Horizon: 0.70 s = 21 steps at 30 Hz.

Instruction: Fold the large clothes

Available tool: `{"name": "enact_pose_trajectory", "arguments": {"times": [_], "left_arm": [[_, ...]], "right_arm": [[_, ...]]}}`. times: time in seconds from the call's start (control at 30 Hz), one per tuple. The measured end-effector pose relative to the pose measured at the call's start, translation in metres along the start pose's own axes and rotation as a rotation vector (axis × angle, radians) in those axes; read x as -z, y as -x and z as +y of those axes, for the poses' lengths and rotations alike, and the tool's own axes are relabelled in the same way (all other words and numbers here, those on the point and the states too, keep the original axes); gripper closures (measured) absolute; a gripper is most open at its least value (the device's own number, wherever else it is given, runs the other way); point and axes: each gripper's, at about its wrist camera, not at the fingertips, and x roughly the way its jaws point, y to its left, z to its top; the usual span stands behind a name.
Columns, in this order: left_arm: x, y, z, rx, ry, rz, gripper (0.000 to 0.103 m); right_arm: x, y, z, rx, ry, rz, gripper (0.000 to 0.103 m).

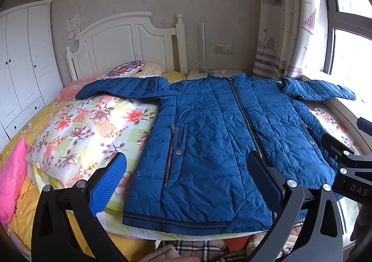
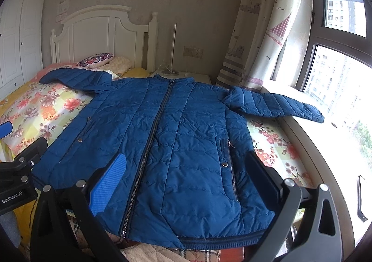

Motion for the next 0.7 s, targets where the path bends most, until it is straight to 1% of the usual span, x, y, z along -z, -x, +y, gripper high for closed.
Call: {"name": "enact_pose_trajectory", "arguments": {"times": [0.1, 0.17, 0.23, 0.27, 0.33, 0.37, 0.43, 0.47, 0.53, 0.57, 0.63, 0.7], "left_arm": [[-0.006, -0.012, -0.004, 0.002, -0.015, 0.009, 0.004], [-0.015, -0.03, -0.007, 0.015, -0.02, 0.028, 0.004], [-0.026, -0.055, -0.013, 0.025, -0.036, 0.045, 0.004], [-0.034, -0.074, -0.019, 0.031, -0.058, 0.059, 0.004], [-0.048, -0.109, -0.029, 0.036, -0.1, 0.1, 0.004], [-0.056, -0.135, -0.037, 0.051, -0.126, 0.138, 0.004], [-0.07, -0.177, -0.048, 0.077, -0.165, 0.206, 0.004], [-0.077, -0.202, -0.053, 0.076, -0.18, 0.237, 0.004], [-0.088, -0.24, -0.057, 0.055, -0.181, 0.27, 0.004], [-0.094, -0.263, -0.057, 0.044, -0.159, 0.283, 0.004], [-0.103, -0.299, -0.054, 0.053, -0.099, 0.294, 0.004], [-0.105, -0.325, -0.048, 0.065, -0.047, 0.32, 0.004]], "right_arm": [[0.0, -0.013, -0.004, -0.008, -0.007, 0.002, 0.002], [-0.001, -0.029, -0.01, -0.042, -0.019, 0.01, 0.002], [-0.004, -0.05, -0.021, -0.056, -0.035, 0.037, 0.002], [-0.007, -0.061, -0.027, -0.053, -0.041, 0.052, 0.002], [-0.017, -0.091, -0.047, -0.01, -0.067, 0.094, 0.003], [-0.023, -0.111, -0.064, 0.023, -0.096, 0.117, 0.003], [-0.033, -0.142, -0.097, 0.055, -0.162, 0.139, 0.003], [-0.039, -0.161, -0.118, 0.073, -0.206, 0.15, 0.003], [-0.046, -0.193, -0.156, 0.091, -0.305, 0.172, 0.004], [-0.051, -0.214, -0.184, 0.105, -0.38, 0.176, 0.005], [-0.056, -0.245, -0.224, 0.15, -0.471, 0.177, 0.005], [-0.059, -0.278, -0.264, 0.176, -0.573, 0.201, 0.007]]}}
